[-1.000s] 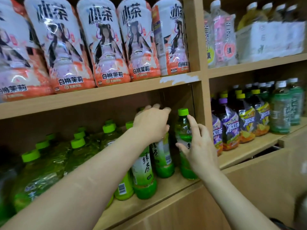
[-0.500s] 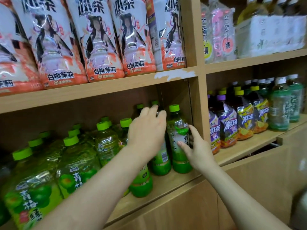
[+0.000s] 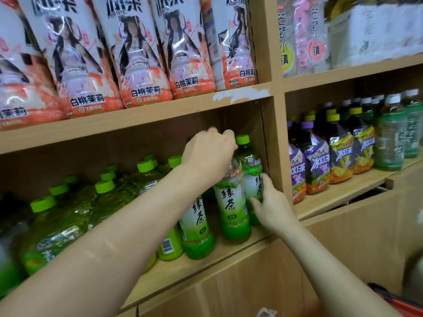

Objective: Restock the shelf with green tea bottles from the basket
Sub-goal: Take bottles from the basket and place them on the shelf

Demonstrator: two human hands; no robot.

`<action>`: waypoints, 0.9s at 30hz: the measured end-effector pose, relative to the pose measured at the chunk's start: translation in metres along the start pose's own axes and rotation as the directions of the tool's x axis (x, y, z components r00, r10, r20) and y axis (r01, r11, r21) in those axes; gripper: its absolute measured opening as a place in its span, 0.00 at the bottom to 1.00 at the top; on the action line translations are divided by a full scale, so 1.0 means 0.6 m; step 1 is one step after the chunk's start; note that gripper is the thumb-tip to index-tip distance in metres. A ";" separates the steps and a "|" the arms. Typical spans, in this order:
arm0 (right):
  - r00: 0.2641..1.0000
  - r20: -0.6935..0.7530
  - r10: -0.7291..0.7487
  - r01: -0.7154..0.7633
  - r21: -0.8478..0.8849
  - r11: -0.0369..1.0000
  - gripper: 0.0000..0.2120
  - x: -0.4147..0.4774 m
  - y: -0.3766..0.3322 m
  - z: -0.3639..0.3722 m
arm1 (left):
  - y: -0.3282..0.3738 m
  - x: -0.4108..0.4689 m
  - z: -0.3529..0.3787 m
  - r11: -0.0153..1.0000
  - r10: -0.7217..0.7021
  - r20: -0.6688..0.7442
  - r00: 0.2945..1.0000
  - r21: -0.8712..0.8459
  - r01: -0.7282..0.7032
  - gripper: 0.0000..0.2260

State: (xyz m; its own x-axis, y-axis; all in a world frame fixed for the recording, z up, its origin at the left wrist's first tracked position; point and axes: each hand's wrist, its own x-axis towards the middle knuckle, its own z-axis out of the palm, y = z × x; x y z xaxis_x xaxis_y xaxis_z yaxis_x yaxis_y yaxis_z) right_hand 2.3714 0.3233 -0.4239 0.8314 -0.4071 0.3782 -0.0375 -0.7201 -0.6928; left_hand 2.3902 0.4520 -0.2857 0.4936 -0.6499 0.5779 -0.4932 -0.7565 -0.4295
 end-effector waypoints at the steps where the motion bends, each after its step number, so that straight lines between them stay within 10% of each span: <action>1: 1.000 -0.006 -0.023 0.023 0.011 1.000 0.31 -0.005 0.002 -0.009 | 0.000 -0.003 -0.005 1.000 -0.005 -0.038 0.999 -0.010 0.005 0.14; 6: 0.969 0.055 -0.242 0.159 0.610 0.776 0.22 -0.078 -0.021 -0.063 | 0.025 -0.023 -0.035 0.979 -0.012 -0.207 0.978 -0.204 -0.031 0.15; 9: 0.960 -0.045 -0.275 0.259 0.509 0.821 0.32 -0.102 -0.014 -0.056 | 0.049 -0.025 -0.037 0.905 -0.074 -0.194 0.978 -0.425 -0.016 0.14; 13: 0.965 -0.239 -0.106 0.217 0.505 0.836 0.31 -0.100 0.027 -0.064 | 0.076 -0.036 0.012 0.192 -0.385 0.132 0.913 -0.957 0.219 0.14; 19: 0.972 -0.224 0.071 0.073 0.576 0.814 0.37 -0.089 0.072 -0.081 | 0.152 -0.061 0.162 0.099 -0.474 0.561 0.679 -0.732 0.674 0.36; 27: 0.979 -0.187 0.080 0.072 0.688 0.722 0.27 -0.069 0.079 -0.070 | 0.137 -0.012 0.244 -0.047 -0.610 0.533 0.586 -0.763 0.644 0.17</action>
State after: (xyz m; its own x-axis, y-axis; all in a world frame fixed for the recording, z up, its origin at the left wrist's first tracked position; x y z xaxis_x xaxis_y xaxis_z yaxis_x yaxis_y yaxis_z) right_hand 2.3119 0.2826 -0.4467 0.7074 -0.5614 0.4295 0.4147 -0.1625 -0.8953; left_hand 2.4507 0.3837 -0.4267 0.9720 0.0415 0.2314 -0.2056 -0.3276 0.9222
